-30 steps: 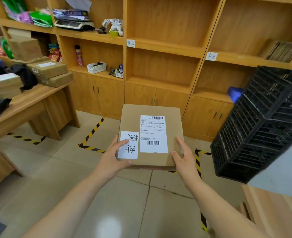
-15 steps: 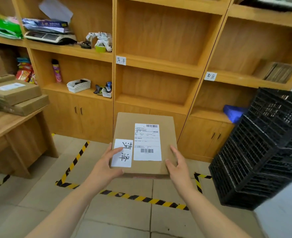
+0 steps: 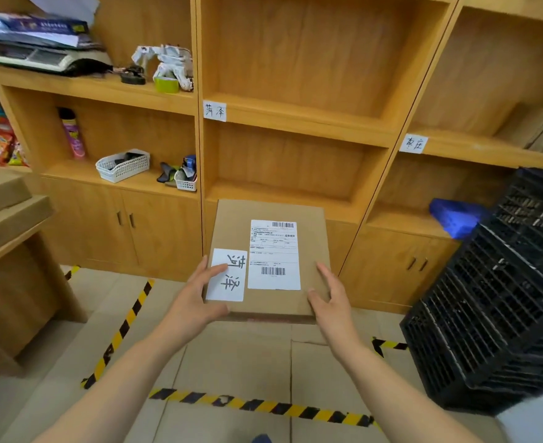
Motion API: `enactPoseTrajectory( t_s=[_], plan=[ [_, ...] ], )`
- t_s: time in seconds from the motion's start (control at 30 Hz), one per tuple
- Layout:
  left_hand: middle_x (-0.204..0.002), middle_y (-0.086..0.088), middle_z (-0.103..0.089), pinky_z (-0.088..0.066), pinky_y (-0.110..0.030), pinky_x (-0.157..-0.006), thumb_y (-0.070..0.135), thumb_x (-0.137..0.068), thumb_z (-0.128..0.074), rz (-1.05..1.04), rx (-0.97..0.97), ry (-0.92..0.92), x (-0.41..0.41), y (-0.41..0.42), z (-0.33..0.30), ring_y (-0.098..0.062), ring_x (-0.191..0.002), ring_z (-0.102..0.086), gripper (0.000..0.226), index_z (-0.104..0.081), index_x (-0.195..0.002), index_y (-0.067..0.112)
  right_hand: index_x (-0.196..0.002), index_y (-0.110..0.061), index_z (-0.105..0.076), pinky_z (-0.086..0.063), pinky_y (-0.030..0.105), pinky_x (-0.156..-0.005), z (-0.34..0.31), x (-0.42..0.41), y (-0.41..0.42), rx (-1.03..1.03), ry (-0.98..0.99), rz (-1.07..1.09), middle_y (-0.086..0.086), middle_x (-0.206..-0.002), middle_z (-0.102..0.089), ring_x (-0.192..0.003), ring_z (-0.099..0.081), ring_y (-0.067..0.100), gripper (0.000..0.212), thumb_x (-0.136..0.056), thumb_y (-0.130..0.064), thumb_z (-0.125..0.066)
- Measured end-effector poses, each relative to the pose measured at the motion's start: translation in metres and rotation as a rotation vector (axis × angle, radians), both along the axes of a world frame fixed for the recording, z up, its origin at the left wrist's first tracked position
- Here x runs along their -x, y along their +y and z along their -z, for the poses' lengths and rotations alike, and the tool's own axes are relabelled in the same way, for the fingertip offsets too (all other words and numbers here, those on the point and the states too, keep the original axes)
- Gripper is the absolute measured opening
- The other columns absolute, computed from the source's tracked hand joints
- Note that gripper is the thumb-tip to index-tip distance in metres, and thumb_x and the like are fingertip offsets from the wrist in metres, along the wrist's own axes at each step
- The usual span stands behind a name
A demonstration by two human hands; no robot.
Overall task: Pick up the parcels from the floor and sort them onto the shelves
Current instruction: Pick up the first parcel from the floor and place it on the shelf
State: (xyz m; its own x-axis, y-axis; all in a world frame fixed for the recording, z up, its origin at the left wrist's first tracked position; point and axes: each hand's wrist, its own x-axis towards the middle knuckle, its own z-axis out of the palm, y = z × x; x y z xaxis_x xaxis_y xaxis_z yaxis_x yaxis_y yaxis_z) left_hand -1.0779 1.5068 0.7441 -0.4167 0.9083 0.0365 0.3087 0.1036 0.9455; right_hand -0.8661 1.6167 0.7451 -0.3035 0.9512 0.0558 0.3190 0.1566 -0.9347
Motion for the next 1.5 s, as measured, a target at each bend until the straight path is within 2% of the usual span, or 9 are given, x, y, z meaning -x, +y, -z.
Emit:
enactPoseTrajectory(
  t_s=[0.2, 0.37, 0.5, 0.7, 0.83, 1.0, 1.2, 1.4, 1.5],
  plan=[
    [-0.155, 0.007, -0.013, -0.043, -0.011, -0.075, -0.001, -0.069, -0.073, -0.038, -0.017, 0.071, 0.047, 0.108, -0.009, -0.009, -0.130, -0.033, 0.071, -0.048, -0.129, 0.028, -0.136, -0.034, -0.040, -0.022, 0.037, -0.117, 0.000, 0.050, 0.111, 0.001, 0.054, -0.033, -0.003, -0.148, -0.034, -0.139, -0.027, 0.011, 0.056, -0.089, -0.008, -0.053],
    [-0.155, 0.006, -0.013, -0.044, -0.003, -0.063, -0.001, -0.071, -0.071, -0.071, -0.036, 0.100, 0.077, 0.196, -0.029, -0.003, -0.117, -0.034, 0.068, -0.045, -0.124, 0.034, -0.137, -0.033, -0.039, -0.022, 0.035, -0.116, -0.018, 0.087, 0.210, -0.022, 0.045, -0.067, -0.002, -0.149, -0.032, -0.139, -0.027, 0.014, 0.059, -0.087, -0.006, -0.054],
    [-0.155, 0.009, -0.010, -0.044, -0.002, -0.065, 0.004, -0.071, -0.071, -0.099, -0.028, 0.126, 0.105, 0.248, -0.032, -0.002, -0.119, -0.029, 0.072, -0.043, -0.130, 0.033, -0.138, -0.035, -0.037, -0.021, 0.034, -0.116, -0.024, 0.119, 0.270, -0.063, 0.014, -0.113, -0.001, -0.152, -0.028, -0.140, -0.024, 0.013, 0.059, -0.088, -0.008, -0.054],
    [-0.155, 0.012, -0.011, -0.044, -0.002, -0.069, 0.002, -0.070, -0.073, -0.116, -0.070, 0.131, 0.158, 0.314, -0.036, -0.003, -0.122, -0.031, 0.074, -0.044, -0.131, 0.032, -0.141, -0.037, -0.032, -0.015, 0.018, -0.106, -0.029, 0.171, 0.336, -0.177, -0.031, -0.146, -0.009, -0.157, -0.012, -0.128, -0.014, -0.009, 0.057, -0.093, -0.013, -0.050],
    [-0.154, 0.013, -0.012, -0.041, 0.001, -0.069, 0.001, -0.069, -0.073, -0.084, -0.119, 0.130, 0.203, 0.363, -0.039, -0.002, -0.124, -0.030, 0.074, -0.045, -0.131, 0.032, -0.140, -0.037, -0.033, -0.015, 0.018, -0.107, -0.039, 0.211, 0.379, -0.230, -0.021, -0.103, -0.006, -0.157, -0.015, -0.138, -0.017, 0.000, 0.057, -0.092, -0.013, -0.052],
    [-0.154, 0.013, -0.008, -0.044, -0.015, -0.089, 0.001, -0.067, -0.075, -0.028, -0.182, 0.110, 0.270, 0.418, -0.057, -0.002, -0.130, -0.025, 0.077, -0.044, -0.131, 0.033, -0.139, -0.035, -0.036, -0.016, 0.017, -0.106, -0.062, 0.270, 0.423, -0.279, -0.014, -0.048, -0.006, -0.156, -0.016, -0.131, -0.019, -0.004, 0.056, -0.091, -0.011, -0.052],
    [-0.148, 0.019, -0.009, -0.041, 0.000, -0.071, -0.002, -0.068, -0.074, 0.042, -0.241, 0.124, 0.354, 0.476, -0.086, 0.001, -0.126, -0.028, 0.076, -0.044, -0.127, 0.036, -0.139, -0.033, -0.037, -0.015, 0.018, -0.108, -0.086, 0.350, 0.471, -0.318, 0.007, 0.026, -0.003, -0.155, -0.017, -0.132, -0.017, -0.003, 0.056, -0.091, -0.009, -0.053],
    [-0.145, 0.025, -0.012, -0.044, -0.025, -0.091, 0.004, -0.068, -0.075, 0.056, -0.255, 0.168, 0.414, 0.526, -0.106, -0.004, -0.134, -0.025, 0.076, -0.044, -0.130, 0.037, -0.139, -0.033, -0.038, -0.013, 0.016, -0.105, -0.103, 0.402, 0.512, -0.351, 0.014, 0.071, -0.004, -0.155, -0.019, -0.131, -0.013, -0.009, 0.055, -0.091, -0.010, -0.052],
    [-0.153, 0.018, -0.008, -0.038, -0.031, -0.104, 0.007, -0.067, -0.076, 0.084, -0.259, 0.211, 0.433, 0.548, -0.115, 0.000, -0.135, -0.019, 0.080, -0.040, -0.132, 0.037, -0.139, -0.033, -0.037, -0.011, 0.015, -0.105, -0.115, 0.418, 0.533, -0.366, 0.026, 0.062, -0.004, -0.156, -0.017, -0.130, -0.012, -0.010, 0.055, -0.091, -0.010, -0.052]
  ],
)
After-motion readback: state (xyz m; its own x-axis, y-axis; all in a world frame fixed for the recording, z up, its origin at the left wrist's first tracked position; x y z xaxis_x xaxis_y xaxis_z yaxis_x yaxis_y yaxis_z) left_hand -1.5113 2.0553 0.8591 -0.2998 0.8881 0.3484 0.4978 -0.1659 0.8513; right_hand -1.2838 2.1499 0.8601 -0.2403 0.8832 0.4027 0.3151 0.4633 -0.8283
